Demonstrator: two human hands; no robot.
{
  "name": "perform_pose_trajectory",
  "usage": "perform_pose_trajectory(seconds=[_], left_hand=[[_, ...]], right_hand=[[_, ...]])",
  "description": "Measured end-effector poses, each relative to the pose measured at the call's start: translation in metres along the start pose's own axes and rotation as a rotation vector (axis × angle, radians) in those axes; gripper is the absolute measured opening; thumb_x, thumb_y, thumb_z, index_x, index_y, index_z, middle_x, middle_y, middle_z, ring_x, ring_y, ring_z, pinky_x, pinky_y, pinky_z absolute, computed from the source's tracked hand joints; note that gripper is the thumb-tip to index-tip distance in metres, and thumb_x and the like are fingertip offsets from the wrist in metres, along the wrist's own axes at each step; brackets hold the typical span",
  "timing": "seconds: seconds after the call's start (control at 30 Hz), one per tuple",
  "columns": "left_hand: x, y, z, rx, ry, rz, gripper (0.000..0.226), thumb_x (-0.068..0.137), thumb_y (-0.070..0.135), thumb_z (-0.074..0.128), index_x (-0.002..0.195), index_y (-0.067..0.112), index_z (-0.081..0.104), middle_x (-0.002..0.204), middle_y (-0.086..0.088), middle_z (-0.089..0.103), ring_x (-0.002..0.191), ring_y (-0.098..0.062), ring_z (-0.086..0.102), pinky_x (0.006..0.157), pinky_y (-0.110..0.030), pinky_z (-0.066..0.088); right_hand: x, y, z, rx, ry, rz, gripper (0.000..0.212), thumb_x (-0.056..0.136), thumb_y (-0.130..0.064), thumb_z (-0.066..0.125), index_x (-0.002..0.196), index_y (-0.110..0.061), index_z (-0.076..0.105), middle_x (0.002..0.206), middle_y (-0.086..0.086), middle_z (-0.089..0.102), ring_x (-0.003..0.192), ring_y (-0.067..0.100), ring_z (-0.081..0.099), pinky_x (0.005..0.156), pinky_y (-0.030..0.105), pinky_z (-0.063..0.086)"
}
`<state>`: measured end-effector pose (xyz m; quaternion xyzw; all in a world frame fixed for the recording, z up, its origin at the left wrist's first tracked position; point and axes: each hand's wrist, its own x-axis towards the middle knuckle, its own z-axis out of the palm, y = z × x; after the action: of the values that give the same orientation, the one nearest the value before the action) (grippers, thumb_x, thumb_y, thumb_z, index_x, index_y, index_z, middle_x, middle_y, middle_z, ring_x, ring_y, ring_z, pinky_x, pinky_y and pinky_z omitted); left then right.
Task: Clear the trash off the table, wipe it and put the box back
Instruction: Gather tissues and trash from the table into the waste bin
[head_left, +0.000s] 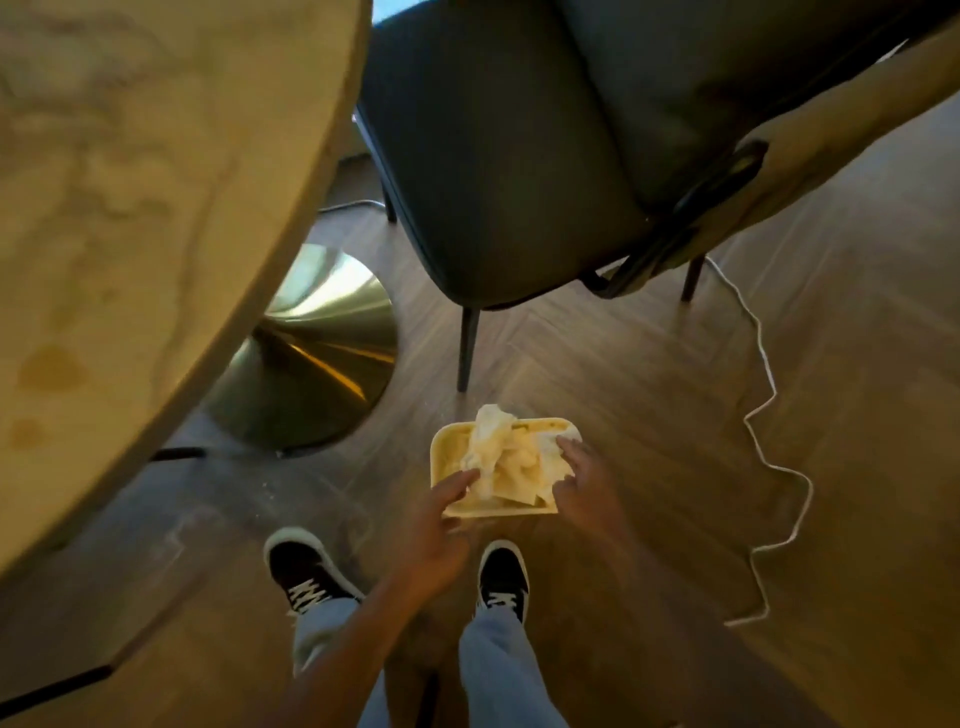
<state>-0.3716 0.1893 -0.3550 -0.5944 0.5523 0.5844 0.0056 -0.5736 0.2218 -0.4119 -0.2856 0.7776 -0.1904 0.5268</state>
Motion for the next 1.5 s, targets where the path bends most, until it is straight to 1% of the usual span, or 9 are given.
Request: perform_pose_trajectory(seconds=[0.17,0.3,0.4,0.6,0.77,0.97,1.1,1.3,1.5], left_hand=[[0.033,-0.023,0.02,0.077,-0.024,0.038,0.061,0.088,0.006,0.06,0.135,0.039,0.04,0.123,0.016,0.042,0.117,-0.009,0.049,0.1,-0.03,0.047],[0.056,-0.043,0.04,0.251,-0.08,0.056,0.068,0.088,0.008,0.057,0.144,0.035,0.03,0.15,0.01,0.028,0.137,-0.014,0.028,0.113,-0.034,0.031],[0.077,-0.048,0.055,0.463,-0.135,0.119,0.077,0.087,0.009,0.054,0.151,0.029,0.016,0.157,0.011,0.014,0.141,-0.017,0.015,0.113,-0.033,0.022],[0.129,-0.058,0.076,0.926,-0.123,0.211,0.076,0.088,0.03,0.051,0.152,0.022,0.012,0.16,0.004,0.007,0.137,-0.028,0.019,0.108,-0.042,0.023],[0.151,-0.067,0.075,1.126,-0.229,0.144,0.067,0.088,0.041,0.052,0.146,0.016,0.028,0.159,-0.006,0.011,0.136,-0.033,0.022,0.109,-0.047,0.021],[0.138,-0.063,0.061,0.951,-0.331,0.137,0.052,0.091,0.026,0.053,0.142,0.026,0.042,0.158,-0.007,0.02,0.138,-0.027,0.034,0.106,-0.044,0.037],[0.11,-0.065,0.05,0.747,-0.242,0.073,0.043,0.09,0.026,0.056,0.132,0.025,0.052,0.139,0.001,0.049,0.129,-0.018,0.044,0.101,-0.036,0.042],[0.053,-0.047,0.029,0.522,-0.087,0.044,0.034,0.094,0.028,0.051,0.128,0.025,0.055,0.129,0.001,0.056,0.112,-0.014,0.054,0.094,-0.028,0.045],[-0.025,-0.013,0.003,0.239,0.119,-0.002,0.025,0.094,0.041,0.049,0.117,0.039,0.057,0.114,0.016,0.057,0.094,0.001,0.055,0.072,-0.015,0.04]], right_hand=[[0.043,0.042,0.024,-0.32,-0.158,-0.005,0.075,0.081,-0.002,0.049,0.15,-0.019,0.026,0.159,-0.005,0.017,0.144,0.02,0.019,0.112,0.029,0.025],[0.067,0.064,0.035,-0.742,-0.21,-0.072,0.073,0.089,-0.02,0.05,0.153,-0.019,0.014,0.16,-0.005,0.008,0.143,0.032,0.015,0.115,0.045,0.022],[0.079,0.078,0.038,-0.866,-0.231,-0.071,0.073,0.093,-0.03,0.049,0.153,-0.017,0.01,0.16,-0.001,0.006,0.141,0.034,0.017,0.113,0.046,0.023],[0.099,0.09,0.049,-0.753,-0.186,-0.068,0.064,0.084,-0.033,0.053,0.144,-0.024,0.034,0.152,-0.001,0.031,0.132,0.029,0.035,0.104,0.045,0.038],[0.091,0.079,0.048,-0.518,-0.099,-0.067,0.053,0.083,-0.007,0.054,0.133,-0.023,0.053,0.154,-0.001,0.027,0.138,0.027,0.031,0.109,0.041,0.036],[0.067,0.057,0.037,-0.419,0.025,-0.138,0.043,0.079,0.005,0.051,0.108,-0.021,0.069,0.149,-0.004,0.033,0.132,0.019,0.039,0.094,0.026,0.037],[0.048,0.038,0.029,-0.391,0.093,-0.15,0.041,0.082,0.007,0.05,0.111,-0.016,0.068,0.141,0.001,0.04,0.118,0.019,0.049,0.081,0.02,0.037],[0.004,-0.002,0.018,-0.347,0.068,-0.174,0.031,0.088,-0.009,0.056,0.116,-0.02,0.064,0.131,0.0,0.047,0.1,0.011,0.055,0.073,0.01,0.038],[-0.062,-0.059,0.006,-0.249,0.03,-0.193,0.029,0.09,-0.018,0.058,0.118,-0.023,0.061,0.127,-0.002,0.052,0.101,0.012,0.058,0.083,0.022,0.048]])
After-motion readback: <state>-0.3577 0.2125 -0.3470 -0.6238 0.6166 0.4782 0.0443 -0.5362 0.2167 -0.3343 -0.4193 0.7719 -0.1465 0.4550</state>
